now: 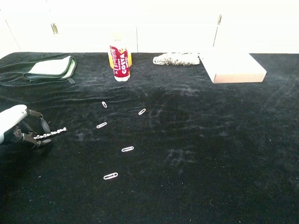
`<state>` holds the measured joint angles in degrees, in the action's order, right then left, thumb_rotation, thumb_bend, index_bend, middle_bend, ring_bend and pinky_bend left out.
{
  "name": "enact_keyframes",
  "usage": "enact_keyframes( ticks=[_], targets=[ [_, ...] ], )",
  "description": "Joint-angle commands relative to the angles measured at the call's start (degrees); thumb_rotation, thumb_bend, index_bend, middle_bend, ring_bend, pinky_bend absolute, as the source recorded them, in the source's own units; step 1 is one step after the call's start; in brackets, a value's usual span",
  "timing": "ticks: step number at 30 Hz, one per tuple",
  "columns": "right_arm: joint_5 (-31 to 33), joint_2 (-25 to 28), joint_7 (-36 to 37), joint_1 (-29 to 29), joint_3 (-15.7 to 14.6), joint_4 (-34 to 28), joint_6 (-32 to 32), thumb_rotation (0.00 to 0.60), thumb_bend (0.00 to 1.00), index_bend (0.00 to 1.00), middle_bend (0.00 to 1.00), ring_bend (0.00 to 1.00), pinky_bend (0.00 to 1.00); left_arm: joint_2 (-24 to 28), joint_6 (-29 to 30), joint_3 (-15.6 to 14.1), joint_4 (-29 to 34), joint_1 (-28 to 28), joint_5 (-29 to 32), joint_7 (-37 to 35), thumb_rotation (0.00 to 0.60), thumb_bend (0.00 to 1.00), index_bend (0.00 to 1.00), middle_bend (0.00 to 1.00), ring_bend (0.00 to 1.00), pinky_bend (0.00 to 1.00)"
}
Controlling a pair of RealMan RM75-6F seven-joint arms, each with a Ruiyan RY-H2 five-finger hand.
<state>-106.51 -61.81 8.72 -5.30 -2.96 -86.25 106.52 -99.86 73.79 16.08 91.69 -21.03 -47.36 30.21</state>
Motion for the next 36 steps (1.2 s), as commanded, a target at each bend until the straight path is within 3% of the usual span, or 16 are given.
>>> enact_keyframes(
  ticks=[1,14,23,36],
  targets=[
    [0.0,0.1,-0.2,0.1,0.0,-0.2,-0.2,0.6,0.01,0.0,0.0,0.0,0.0,0.0,-0.3,-0.1,-0.4,-0.2,0.4,-0.3,0.6,0.36,0.49,1.0,1.0,1.0],
    [0.3,0.2,-0.5,0.1,0.0,-0.6,-0.7,0.6,0.01,0.0,0.0,0.0,0.0,0.1,-1.1,-0.3,-2.2,-1.3,2.5,-1.2,0.6,0.37,0.49,1.0,1.0,1.0],
    [0.3,0.3,-0.7,0.1,0.1,-0.7,-0.7,0.6,0.01,0.0,0.0,0.0,0.0,-0.3,0.3,-0.3,-3.2,-1.5,3.0,-1.2,0.6,0.57,0.77,1.0,1.0,1.0],
    [0.0,0.1,-1.1,0.1,0.1,-0.7,-0.8,0.6,0.01,0.0,0.0,0.0,0.0,1.5,2.1,-0.8,-0.1,-0.9,0.1,-3.8,0.6,0.64,0.83,1.0,1.0,1.0]
  ],
)
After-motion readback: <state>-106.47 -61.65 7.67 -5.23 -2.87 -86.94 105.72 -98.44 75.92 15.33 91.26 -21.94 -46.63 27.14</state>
